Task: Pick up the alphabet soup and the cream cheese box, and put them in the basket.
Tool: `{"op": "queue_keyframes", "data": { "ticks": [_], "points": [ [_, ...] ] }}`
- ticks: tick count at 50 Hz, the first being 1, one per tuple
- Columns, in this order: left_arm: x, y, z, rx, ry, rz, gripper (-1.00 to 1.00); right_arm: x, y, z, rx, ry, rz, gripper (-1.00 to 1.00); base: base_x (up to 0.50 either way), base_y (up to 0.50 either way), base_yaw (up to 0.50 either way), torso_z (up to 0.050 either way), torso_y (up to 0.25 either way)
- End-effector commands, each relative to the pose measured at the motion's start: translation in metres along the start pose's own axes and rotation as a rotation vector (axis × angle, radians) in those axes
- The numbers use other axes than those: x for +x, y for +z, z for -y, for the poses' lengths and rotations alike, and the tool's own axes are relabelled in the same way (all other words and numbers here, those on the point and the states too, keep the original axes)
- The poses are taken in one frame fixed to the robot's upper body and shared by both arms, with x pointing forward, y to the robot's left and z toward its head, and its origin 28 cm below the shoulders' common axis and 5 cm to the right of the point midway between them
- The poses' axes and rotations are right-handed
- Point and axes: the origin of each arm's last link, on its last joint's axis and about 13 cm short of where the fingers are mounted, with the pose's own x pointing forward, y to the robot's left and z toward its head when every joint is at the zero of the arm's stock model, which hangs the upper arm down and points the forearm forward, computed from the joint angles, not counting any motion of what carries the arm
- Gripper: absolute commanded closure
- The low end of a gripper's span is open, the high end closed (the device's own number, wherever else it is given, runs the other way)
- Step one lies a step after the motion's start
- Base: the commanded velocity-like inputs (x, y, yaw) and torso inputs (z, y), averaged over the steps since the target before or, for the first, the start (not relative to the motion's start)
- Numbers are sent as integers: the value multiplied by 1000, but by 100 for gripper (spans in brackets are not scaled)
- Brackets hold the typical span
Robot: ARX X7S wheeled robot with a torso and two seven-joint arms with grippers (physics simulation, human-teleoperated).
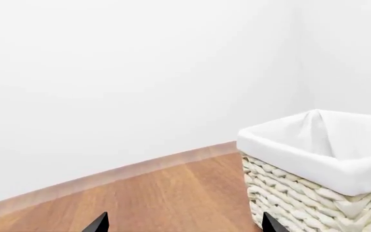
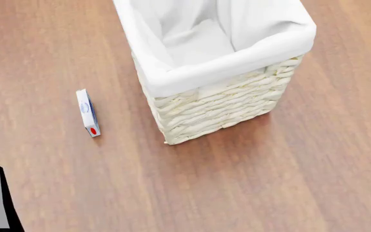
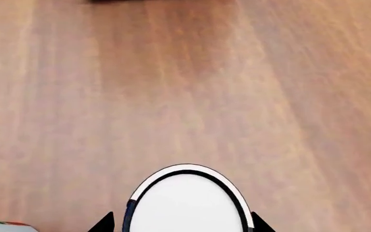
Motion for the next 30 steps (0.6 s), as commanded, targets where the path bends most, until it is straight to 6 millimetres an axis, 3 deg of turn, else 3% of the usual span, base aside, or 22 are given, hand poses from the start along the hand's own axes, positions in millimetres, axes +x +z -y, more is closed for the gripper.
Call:
{"op": "queue_keyframes", "data": {
  "ticks": [1,21,22,30],
  "points": [
    [-1,0,0,8,7,-4,-100,8,-4,1,-1,-8,-11,-100,0,0,0,0,0],
    [1,-1,-1,12,13,-7,-100,18,-15,-3,-2,0,-54,-100,0,0,0,0,0],
    [1,-2,-1,13,14,-9,-100,19,-16,-3,2,0,-57,100,0,0,0,0,0],
    [0,-3,-1,14,15,-13,-100,19,-17,-3,-11,1,-53,100,2,-1,1,0,-2]
  ]
}}
